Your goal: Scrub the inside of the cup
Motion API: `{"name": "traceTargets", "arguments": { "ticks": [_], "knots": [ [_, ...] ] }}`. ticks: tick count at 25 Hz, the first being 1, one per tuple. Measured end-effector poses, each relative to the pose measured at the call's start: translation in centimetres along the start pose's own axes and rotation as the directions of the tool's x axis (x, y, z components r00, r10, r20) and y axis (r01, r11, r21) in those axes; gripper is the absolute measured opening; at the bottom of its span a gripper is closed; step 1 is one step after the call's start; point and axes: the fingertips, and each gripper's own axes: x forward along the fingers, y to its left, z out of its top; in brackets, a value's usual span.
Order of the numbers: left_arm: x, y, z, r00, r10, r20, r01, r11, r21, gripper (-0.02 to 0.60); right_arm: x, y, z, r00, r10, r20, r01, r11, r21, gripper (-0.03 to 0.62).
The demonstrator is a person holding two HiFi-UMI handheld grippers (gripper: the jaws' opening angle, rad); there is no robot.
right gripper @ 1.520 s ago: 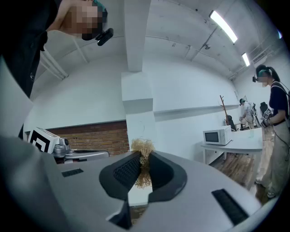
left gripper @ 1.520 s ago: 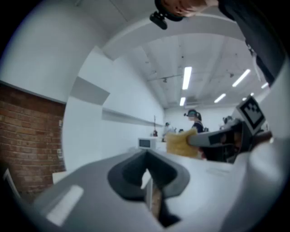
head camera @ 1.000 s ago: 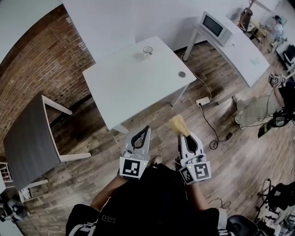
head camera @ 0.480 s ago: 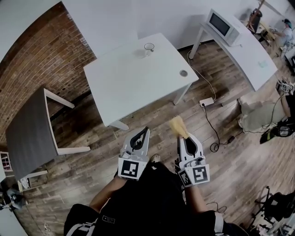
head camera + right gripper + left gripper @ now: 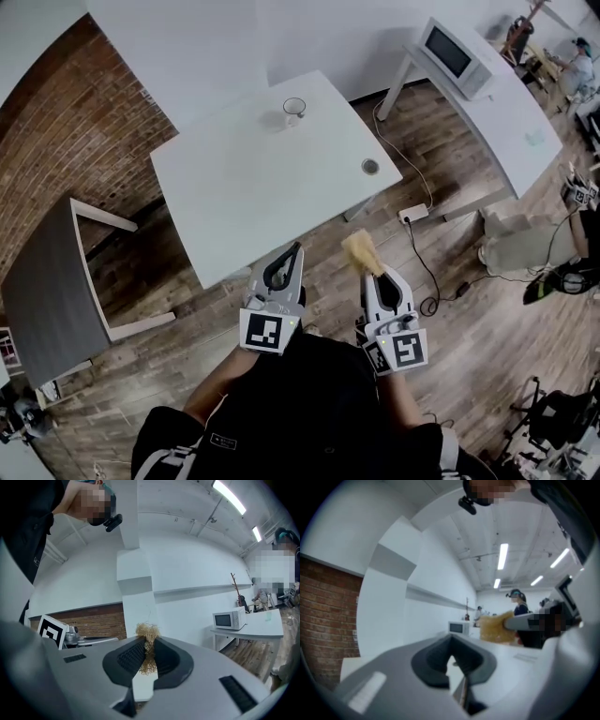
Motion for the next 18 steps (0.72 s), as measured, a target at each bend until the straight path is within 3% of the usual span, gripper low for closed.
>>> {"name": "traceTargets", "arguments": {
  "ticks": [11,18],
  "knots": [
    [10.7,10.5,1.4,1.000,0.020,-0.006,-0.020,1.000,0.005,0.003,14.8,-3.5,3.4,1.000,0.013,-0.004,-0.013,1.000,-0.027,0.031],
    [14.9,13.4,0.4,0.999,0.032,-0.037,-0.032,0.999,0.004,0.003,20.7,-5.6,3.8,0.999,0.035,-0.025,-0.036,0.999,-0.032,0.031]
  ]
}}
